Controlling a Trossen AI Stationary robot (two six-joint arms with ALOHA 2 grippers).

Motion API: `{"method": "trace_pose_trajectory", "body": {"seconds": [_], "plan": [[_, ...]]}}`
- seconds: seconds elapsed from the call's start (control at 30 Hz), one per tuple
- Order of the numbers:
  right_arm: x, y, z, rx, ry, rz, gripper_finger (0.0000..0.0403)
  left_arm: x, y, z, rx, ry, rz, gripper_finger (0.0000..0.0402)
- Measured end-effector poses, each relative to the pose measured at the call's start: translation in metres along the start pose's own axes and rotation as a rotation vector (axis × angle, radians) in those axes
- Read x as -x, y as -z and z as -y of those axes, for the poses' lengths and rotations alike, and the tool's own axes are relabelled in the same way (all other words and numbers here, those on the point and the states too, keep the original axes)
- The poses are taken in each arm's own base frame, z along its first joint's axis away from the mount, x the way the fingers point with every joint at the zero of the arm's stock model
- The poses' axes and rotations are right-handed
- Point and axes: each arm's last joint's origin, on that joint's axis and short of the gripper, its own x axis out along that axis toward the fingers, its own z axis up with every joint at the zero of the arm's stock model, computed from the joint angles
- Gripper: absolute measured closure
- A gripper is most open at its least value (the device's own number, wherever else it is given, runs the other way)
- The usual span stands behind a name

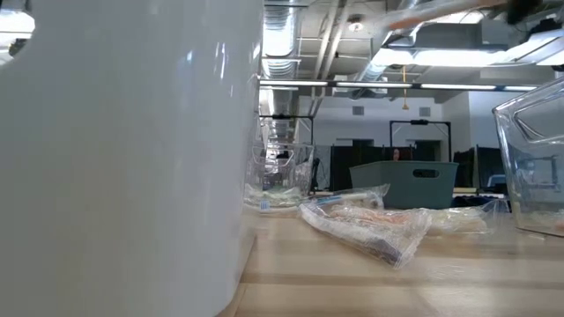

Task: Pick & Place Toothbrushes
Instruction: Put the orange toothbrush into the bottom transparent bin

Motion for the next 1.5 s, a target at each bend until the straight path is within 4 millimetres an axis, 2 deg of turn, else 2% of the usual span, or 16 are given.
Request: {"method": "trace_pose_trajectory", "body": {"seconds": [0.17, 0.43, 0.57, 0.7, 0.9, 1.03, 1.3, 1.5], "plan": [[0.009, 0.039, -0.008, -0.077, -0.011, -0.023, 0.0384, 0.001, -0.004, -0.002, 0.003, -0.015, 0.044, 0.017], [0.023, 0.101, -0.035, -0.214, -0.073, -0.05, 0.0384, -0.003, -0.01, -0.003, 0.009, -0.028, 0.113, 0.0169], [0.016, 0.129, -0.05, -0.259, -0.073, -0.037, 0.0384, -0.006, -0.011, -0.003, 0.012, -0.03, 0.12, 0.0169], [-0.003, 0.151, -0.058, -0.26, 0.006, -0.045, 0.0384, -0.006, -0.012, -0.003, 0.03, -0.031, 0.131, 0.0169], [-0.026, 0.161, -0.063, -0.252, 0.012, -0.053, 0.0384, -0.007, -0.013, 0.001, 0.061, -0.012, 0.141, 0.0169], [-0.043, 0.163, -0.058, -0.237, 0.027, -0.143, 0.0384, -0.006, -0.014, 0.008, 0.072, 0.016, 0.147, 0.0169], [-0.066, 0.161, -0.039, -0.155, 0.013, -0.159, 0.0386, -0.004, -0.018, 0.023, 0.064, 0.078, 0.173, 0.0169], [-0.084, 0.174, -0.017, -0.2, -0.106, -0.15, 0.0386, -0.002, -0.02, 0.033, 0.052, 0.118, 0.18, 0.0169]]}}
